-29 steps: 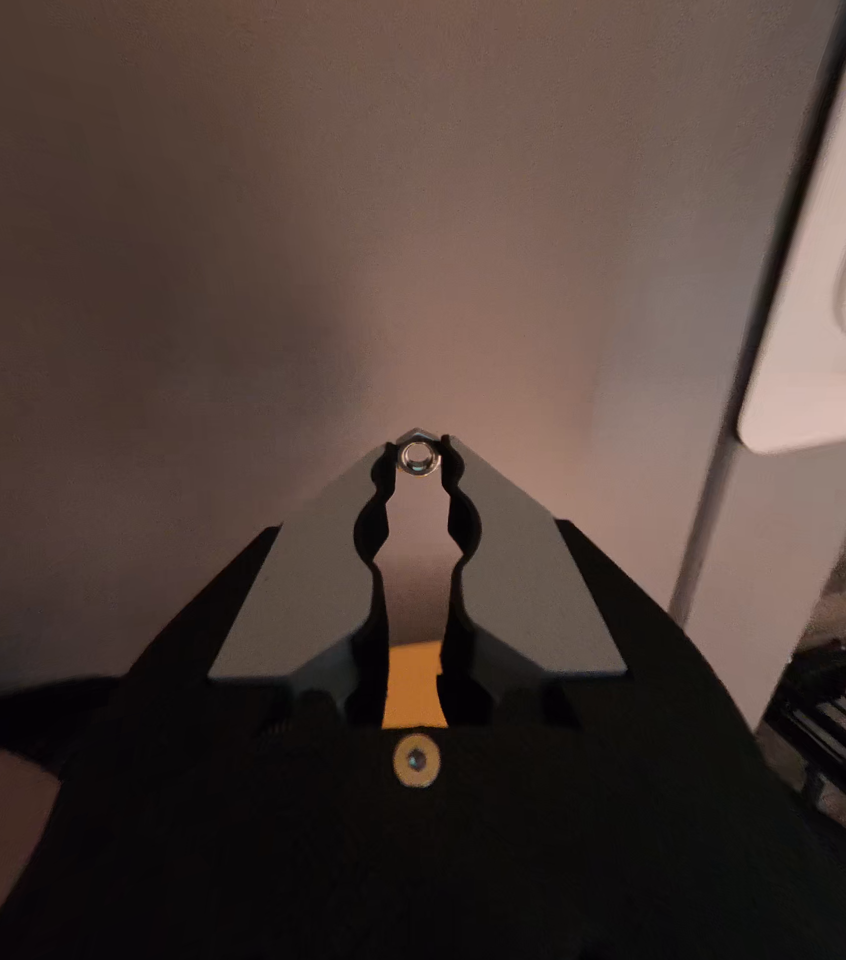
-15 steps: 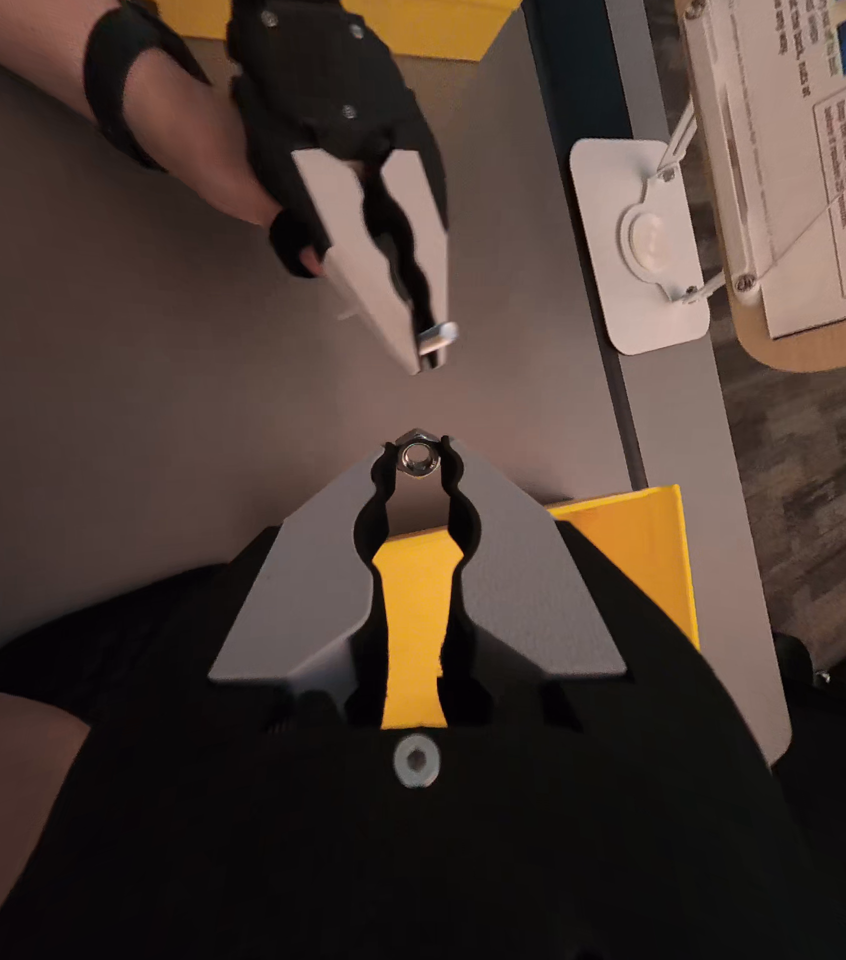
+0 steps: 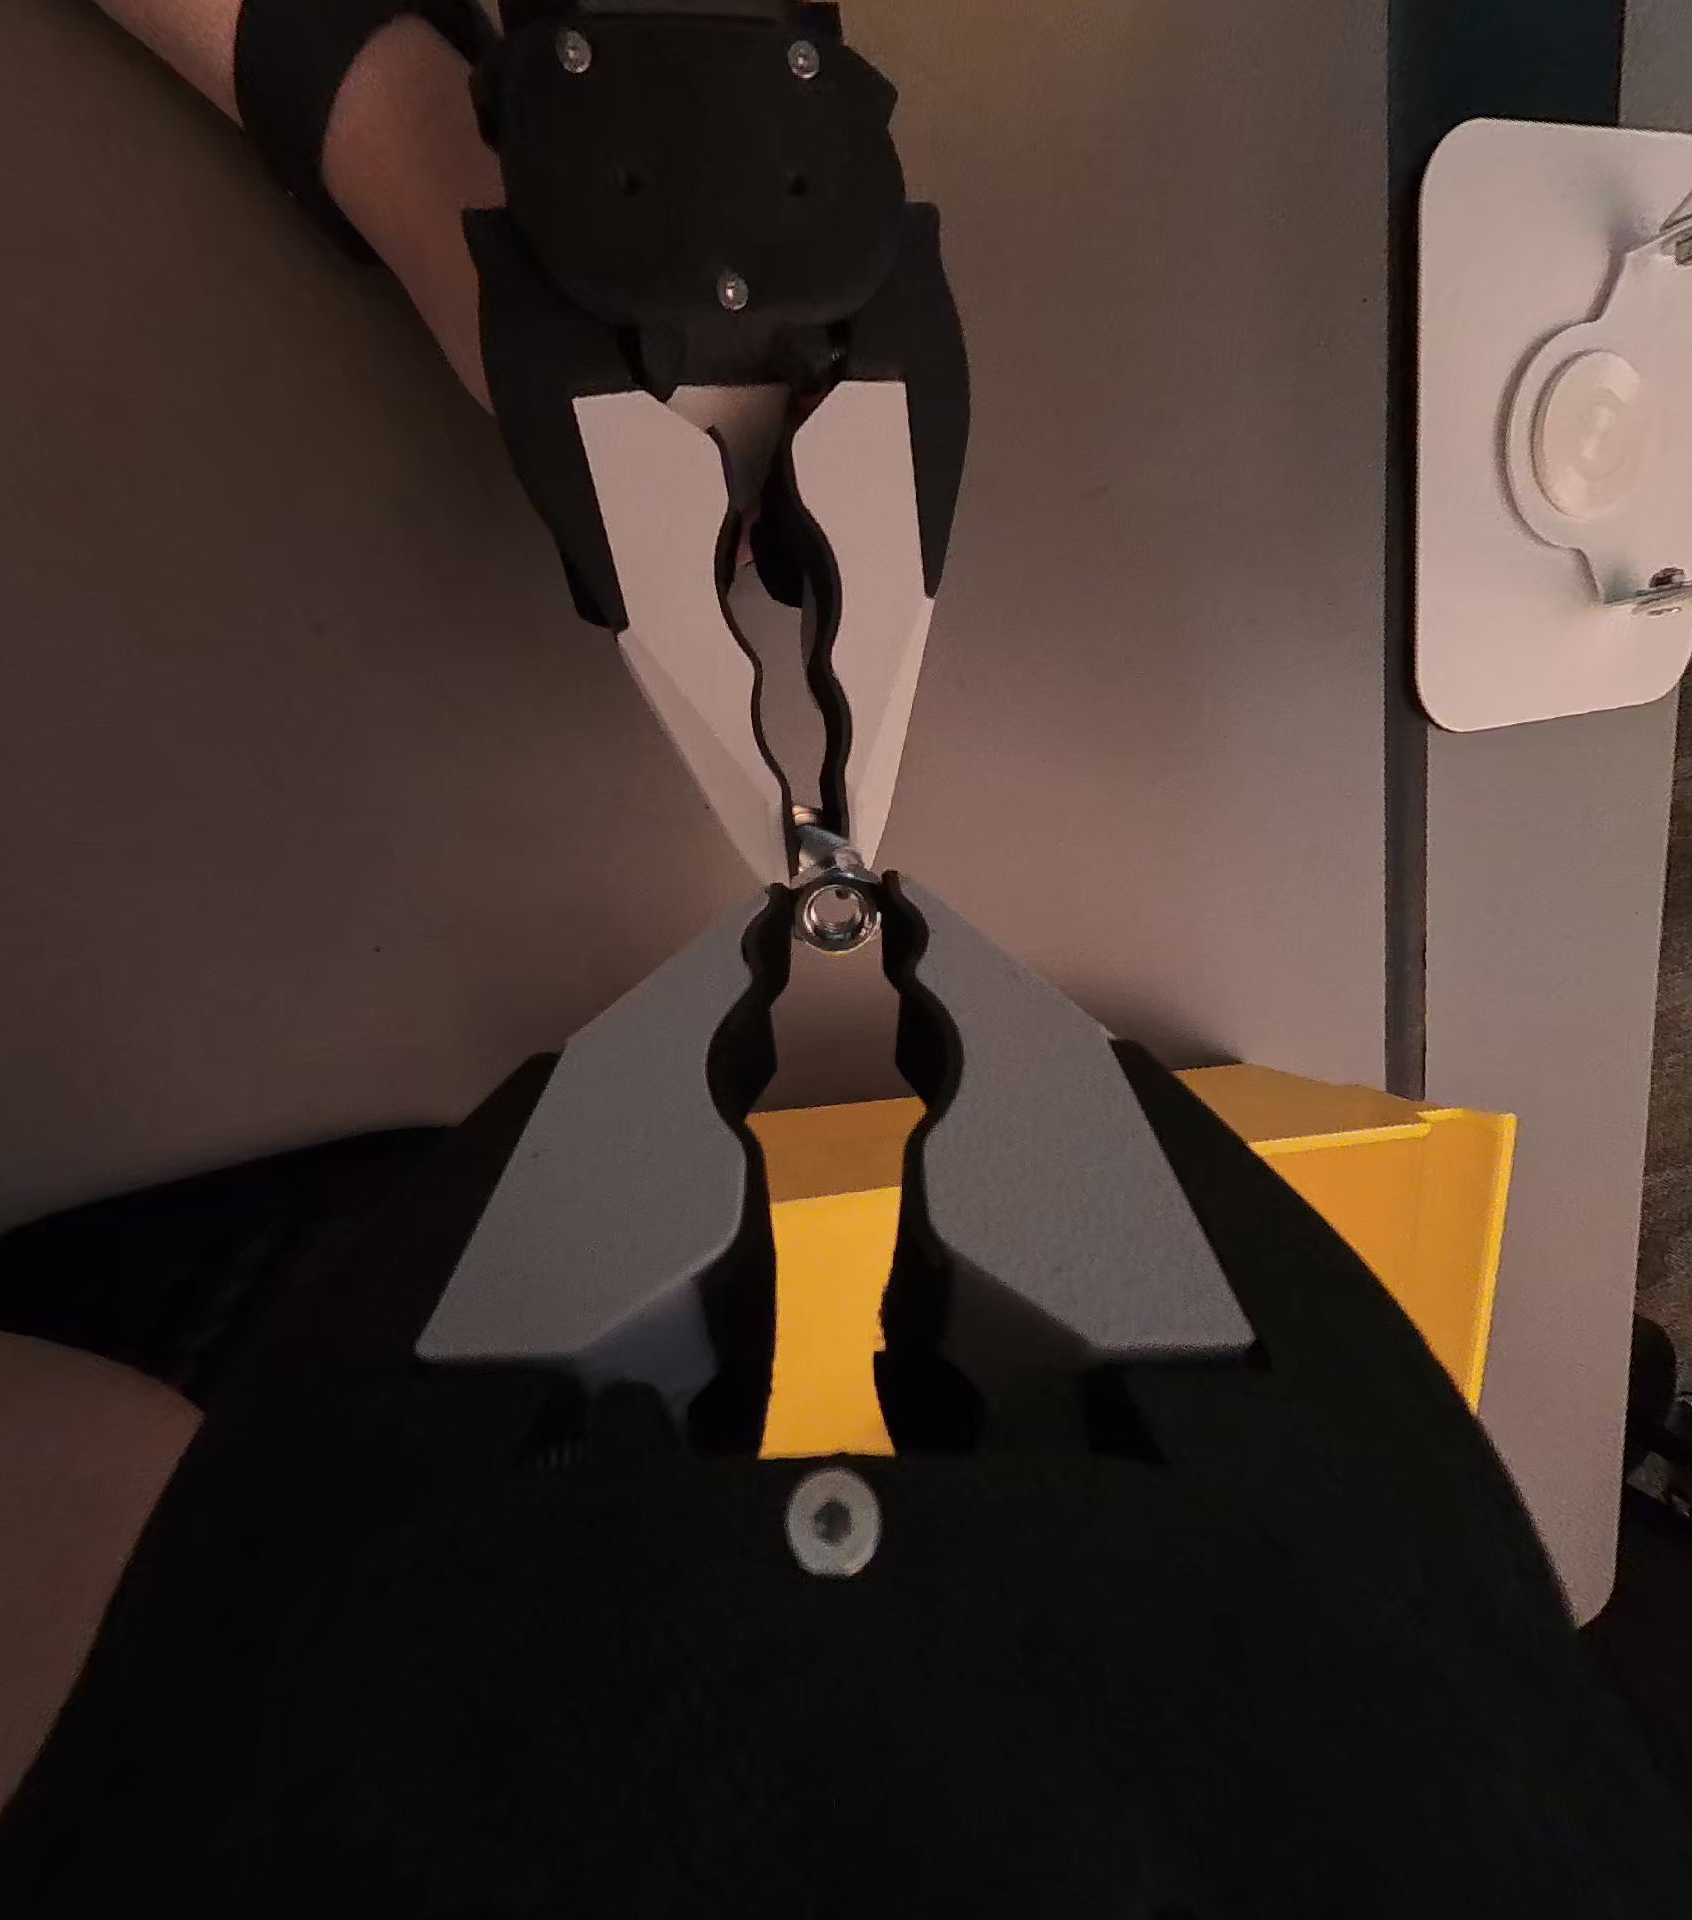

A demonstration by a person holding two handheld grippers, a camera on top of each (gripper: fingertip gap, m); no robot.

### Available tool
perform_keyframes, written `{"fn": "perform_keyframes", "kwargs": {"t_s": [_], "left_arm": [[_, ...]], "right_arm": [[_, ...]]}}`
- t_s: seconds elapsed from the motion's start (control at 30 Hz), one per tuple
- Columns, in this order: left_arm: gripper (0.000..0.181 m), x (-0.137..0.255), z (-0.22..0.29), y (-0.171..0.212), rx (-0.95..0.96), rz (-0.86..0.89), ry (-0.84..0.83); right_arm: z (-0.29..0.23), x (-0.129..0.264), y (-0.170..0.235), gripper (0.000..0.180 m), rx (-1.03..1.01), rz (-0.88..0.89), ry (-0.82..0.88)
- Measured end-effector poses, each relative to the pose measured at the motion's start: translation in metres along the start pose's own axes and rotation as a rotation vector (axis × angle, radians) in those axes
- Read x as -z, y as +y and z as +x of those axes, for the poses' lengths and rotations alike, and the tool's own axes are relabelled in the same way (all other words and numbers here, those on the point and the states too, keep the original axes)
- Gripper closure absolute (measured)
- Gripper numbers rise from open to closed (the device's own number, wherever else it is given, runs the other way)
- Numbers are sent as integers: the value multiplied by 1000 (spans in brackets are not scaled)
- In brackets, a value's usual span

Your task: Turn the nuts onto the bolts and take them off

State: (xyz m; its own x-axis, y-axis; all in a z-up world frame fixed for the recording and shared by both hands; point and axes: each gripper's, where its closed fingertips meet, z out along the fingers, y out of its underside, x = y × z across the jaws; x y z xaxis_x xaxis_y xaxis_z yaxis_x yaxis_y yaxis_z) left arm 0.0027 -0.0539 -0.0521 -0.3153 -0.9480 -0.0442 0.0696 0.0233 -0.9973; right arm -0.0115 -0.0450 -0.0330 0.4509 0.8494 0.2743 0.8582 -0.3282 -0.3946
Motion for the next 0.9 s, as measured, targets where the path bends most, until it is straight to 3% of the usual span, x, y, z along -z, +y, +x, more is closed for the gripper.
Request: {"fn": "perform_keyframes", "kwargs": {"t_s": [0.03,0.73,0.9], "left_arm": [[173,0,1,0,-3,-4,4],[174,-2,45,6,-96,-44,212],[173,-2,44,8,-117,-60,195]], "right_arm": [[0,0,-1,163,5,1,1],[-45,4,1,162,311,5,-90],[-43,3,3,162,261,-30,-80]]}}
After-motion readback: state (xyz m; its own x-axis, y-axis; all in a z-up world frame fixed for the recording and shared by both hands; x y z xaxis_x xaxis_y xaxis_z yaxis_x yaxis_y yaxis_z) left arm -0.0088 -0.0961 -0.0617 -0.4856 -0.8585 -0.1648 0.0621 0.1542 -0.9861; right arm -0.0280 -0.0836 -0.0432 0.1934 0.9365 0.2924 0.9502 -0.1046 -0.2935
